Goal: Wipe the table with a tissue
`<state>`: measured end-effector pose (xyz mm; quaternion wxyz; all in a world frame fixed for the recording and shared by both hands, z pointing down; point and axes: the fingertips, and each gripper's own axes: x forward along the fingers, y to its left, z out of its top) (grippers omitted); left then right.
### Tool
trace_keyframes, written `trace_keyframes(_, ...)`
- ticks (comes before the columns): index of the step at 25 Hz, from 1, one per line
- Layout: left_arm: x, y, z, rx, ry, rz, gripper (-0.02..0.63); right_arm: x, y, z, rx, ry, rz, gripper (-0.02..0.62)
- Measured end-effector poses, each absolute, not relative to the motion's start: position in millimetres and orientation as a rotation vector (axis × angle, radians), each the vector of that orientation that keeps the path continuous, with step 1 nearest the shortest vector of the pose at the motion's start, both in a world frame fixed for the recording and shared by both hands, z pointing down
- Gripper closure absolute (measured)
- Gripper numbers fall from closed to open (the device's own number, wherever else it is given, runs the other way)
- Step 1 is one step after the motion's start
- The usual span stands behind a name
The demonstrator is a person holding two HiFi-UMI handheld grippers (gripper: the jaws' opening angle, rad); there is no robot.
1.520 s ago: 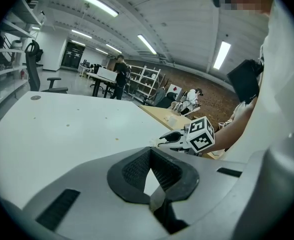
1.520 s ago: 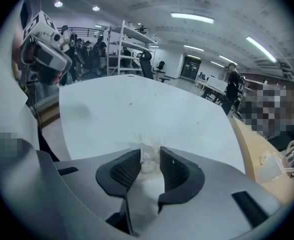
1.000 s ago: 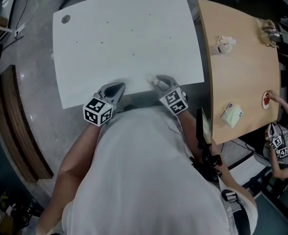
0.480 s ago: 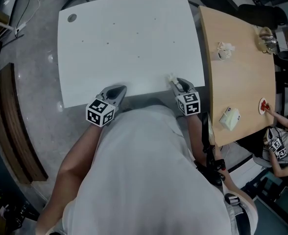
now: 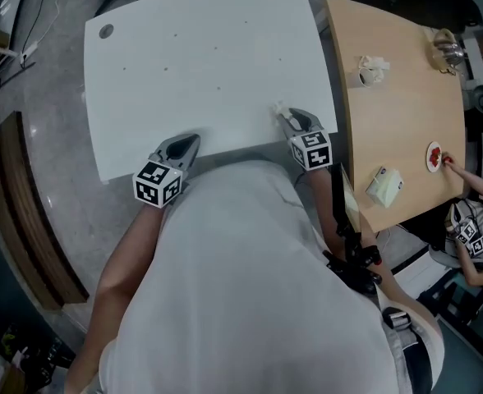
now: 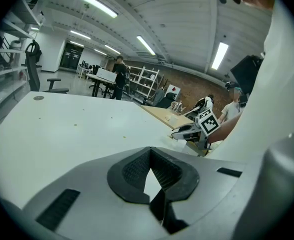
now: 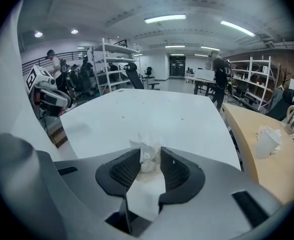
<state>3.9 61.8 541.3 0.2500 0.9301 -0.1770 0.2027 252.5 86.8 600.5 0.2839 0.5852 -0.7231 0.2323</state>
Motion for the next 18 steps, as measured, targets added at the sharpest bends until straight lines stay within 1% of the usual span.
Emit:
trace_keyframes(5, 16, 45, 537, 2.530, -0.523, 0.561, 0.601, 254, 56, 598, 1.525, -1.993, 0.578, 0.474)
trace_keyframes(11, 43, 41, 537, 2.524, -0.520, 0.582, 0.601, 276, 38, 598, 1.504, -2.014, 0.543, 0.474)
trace_keyframes(18, 53, 39, 536, 2.502, -0.572, 0.605, 0.601, 300, 15, 598, 1.498, -2.035, 0.535, 0.474)
